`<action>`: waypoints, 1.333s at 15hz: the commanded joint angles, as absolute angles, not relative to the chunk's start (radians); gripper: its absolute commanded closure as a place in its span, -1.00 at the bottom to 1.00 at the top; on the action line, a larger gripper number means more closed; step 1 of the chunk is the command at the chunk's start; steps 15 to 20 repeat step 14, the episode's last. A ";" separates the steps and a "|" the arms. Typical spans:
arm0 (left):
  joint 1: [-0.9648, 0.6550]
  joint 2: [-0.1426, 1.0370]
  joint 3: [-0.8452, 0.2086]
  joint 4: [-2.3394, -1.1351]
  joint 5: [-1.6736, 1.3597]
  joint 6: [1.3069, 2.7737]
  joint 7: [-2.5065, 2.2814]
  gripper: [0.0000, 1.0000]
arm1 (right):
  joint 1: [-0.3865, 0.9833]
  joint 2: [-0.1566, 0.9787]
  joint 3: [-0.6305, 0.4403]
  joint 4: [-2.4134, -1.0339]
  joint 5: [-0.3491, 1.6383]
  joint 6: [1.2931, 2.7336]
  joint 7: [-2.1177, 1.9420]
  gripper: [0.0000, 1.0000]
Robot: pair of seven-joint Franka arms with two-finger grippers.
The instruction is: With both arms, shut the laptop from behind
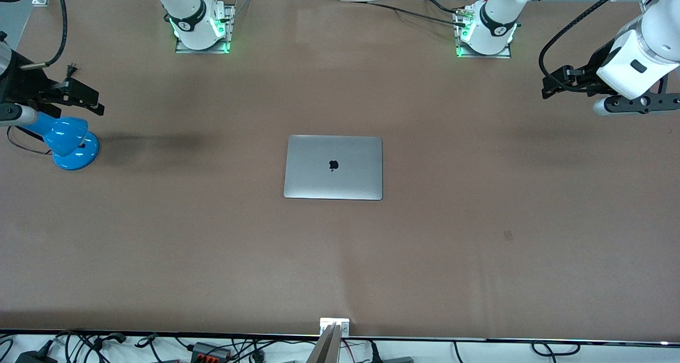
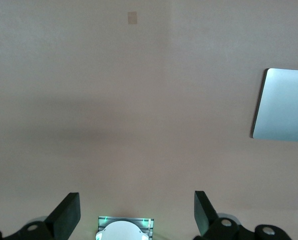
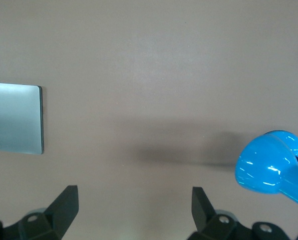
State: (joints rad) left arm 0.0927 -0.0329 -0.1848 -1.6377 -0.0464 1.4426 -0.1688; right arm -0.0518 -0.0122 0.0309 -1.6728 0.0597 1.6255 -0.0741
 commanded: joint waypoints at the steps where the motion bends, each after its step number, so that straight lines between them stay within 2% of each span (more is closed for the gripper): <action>1: 0.081 -0.014 -0.176 -1.598 -0.028 1.419 -0.166 -1.00 | -0.063 -0.026 0.040 -1.675 0.060 1.618 -0.069 -1.00; 20: 0.081 -0.014 -0.178 -1.598 -0.028 1.413 -0.164 -1.00 | -0.066 -0.017 0.038 -1.667 0.060 1.615 -0.067 -1.00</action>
